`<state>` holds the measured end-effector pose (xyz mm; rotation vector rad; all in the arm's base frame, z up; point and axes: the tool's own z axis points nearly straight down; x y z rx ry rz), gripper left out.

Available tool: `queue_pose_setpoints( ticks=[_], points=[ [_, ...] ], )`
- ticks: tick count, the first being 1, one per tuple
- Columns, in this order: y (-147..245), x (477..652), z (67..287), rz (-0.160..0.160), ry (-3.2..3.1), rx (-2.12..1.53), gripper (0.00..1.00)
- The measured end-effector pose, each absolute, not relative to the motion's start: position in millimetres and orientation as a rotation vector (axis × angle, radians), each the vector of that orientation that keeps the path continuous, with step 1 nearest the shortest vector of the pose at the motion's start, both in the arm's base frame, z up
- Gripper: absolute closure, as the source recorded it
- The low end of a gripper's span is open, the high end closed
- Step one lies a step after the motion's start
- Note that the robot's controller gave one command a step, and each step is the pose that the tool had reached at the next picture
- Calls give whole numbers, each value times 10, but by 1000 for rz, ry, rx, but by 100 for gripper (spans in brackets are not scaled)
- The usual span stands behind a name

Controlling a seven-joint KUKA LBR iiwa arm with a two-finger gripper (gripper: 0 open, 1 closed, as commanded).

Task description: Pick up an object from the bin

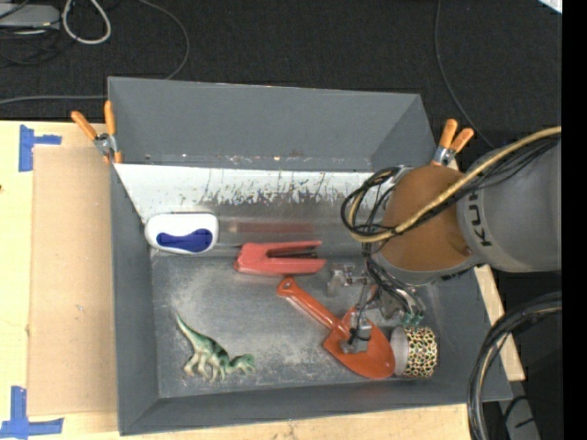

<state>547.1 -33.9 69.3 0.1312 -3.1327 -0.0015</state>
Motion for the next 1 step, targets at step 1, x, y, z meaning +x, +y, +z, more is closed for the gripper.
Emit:
queue_pose_setpoints(
  ticks=[1],
  points=[
    [-271,5501,692,3,-3136,59,0]
  ],
)
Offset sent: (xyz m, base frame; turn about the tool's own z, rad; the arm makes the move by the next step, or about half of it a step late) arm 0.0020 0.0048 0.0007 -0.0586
